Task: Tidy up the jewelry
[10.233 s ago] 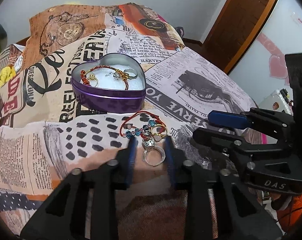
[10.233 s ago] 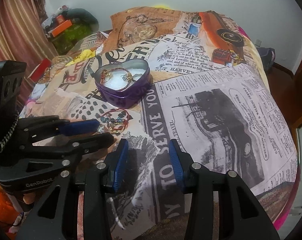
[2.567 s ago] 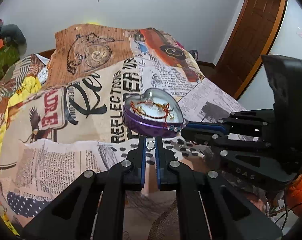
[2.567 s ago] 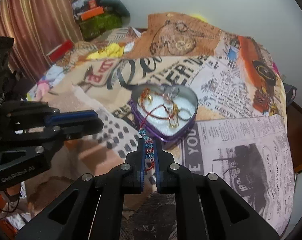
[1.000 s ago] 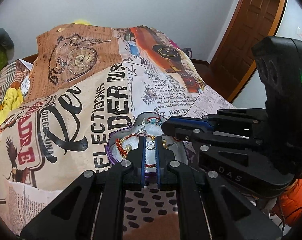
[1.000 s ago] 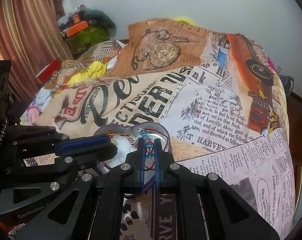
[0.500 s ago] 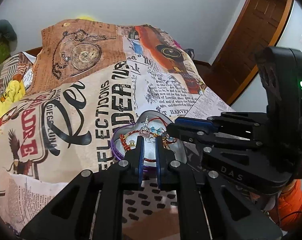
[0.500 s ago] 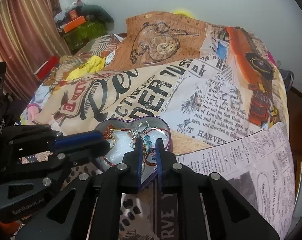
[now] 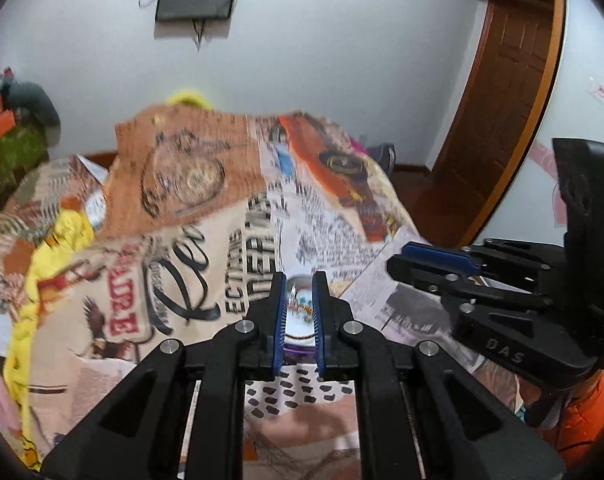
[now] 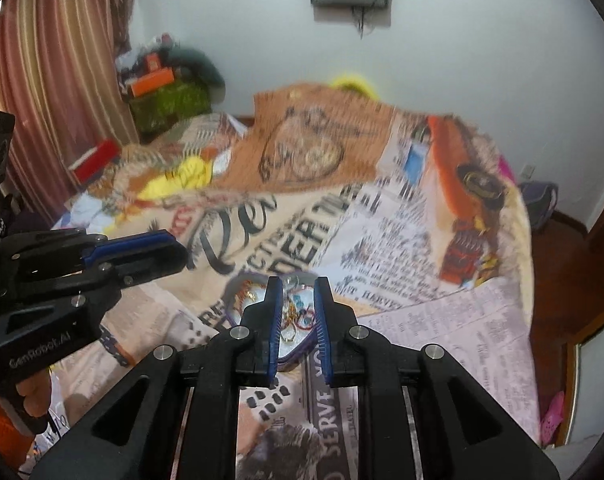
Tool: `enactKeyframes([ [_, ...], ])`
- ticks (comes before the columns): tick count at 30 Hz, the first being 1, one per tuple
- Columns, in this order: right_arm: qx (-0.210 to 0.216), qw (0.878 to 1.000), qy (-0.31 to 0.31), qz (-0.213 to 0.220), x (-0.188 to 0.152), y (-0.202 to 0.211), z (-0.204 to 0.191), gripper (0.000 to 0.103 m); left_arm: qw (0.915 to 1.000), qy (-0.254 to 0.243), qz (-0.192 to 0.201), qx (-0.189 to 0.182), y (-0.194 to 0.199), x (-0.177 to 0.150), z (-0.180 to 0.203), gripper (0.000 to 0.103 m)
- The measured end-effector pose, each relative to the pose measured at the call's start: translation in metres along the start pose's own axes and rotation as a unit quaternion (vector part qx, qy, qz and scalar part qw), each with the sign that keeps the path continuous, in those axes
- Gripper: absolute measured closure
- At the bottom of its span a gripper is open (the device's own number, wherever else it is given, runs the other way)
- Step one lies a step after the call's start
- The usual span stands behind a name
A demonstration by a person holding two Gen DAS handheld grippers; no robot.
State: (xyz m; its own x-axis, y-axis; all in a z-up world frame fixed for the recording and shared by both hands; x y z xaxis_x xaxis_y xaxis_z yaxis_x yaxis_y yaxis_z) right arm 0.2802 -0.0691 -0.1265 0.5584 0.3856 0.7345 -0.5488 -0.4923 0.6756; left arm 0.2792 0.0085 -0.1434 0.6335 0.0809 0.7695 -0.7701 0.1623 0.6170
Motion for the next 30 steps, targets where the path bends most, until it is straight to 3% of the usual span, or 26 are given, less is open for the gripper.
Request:
enactKeyframes([
  [4,-0.011,0.998,0.002,0.068,0.020,0.053,-0.007,0.089,0.9983,-0.016,0.054,0.018,0.046,0.019,0.010,0.094],
  [8,-0.022,0.989,0.008,0.145,0.038,0.109,-0.019,0.089,0.9919,-0.029,0.120,0.029,0.100,0.036,0.023,0.074],
  [13,-0.038,0.970,0.009,0.241,0.048,0.180,-0.035,0.089,0.9760,-0.048,0.206,0.052,0.164,0.047,0.039,0.064],
  [17,-0.050,0.957,-0.003,0.287,0.047,0.212,-0.042,0.085,0.9639,-0.050,0.253,0.068,0.199,0.044,0.045,0.034],
  [21,-0.081,0.945,-0.020,0.316,0.041,0.227,-0.044,0.035,0.9557,-0.051,0.275,0.090,0.215,0.036,0.048,0.009],
  [22,-0.089,0.942,-0.022,0.324,0.040,0.229,-0.044,0.025,0.9548,-0.050,0.278,0.093,0.217,0.035,0.048,0.007],
  [28,-0.129,0.933,-0.030,0.334,0.035,0.232,-0.046,0.000,0.9548,-0.046,0.277,0.098,0.222,0.024,0.049,0.004],
  [30,-0.133,0.933,-0.032,0.333,0.033,0.231,-0.045,0.000,0.9556,-0.043,0.275,0.098,0.221,0.024,0.048,0.004],
])
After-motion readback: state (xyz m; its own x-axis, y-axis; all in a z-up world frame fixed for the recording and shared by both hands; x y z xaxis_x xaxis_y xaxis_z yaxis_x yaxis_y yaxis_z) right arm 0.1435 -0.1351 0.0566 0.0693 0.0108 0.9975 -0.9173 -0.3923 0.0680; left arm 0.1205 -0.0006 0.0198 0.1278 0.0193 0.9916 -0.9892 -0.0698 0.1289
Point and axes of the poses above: each gripper's, at about its wrist camera, not at the fingertips, and y roughly against the way its jaws point, z to its right, x to its top, the point moved 10 cm from there along -y, roughly the way its jaws point, and after that the axes turned 1 degree about x, right-handed, at the moved point
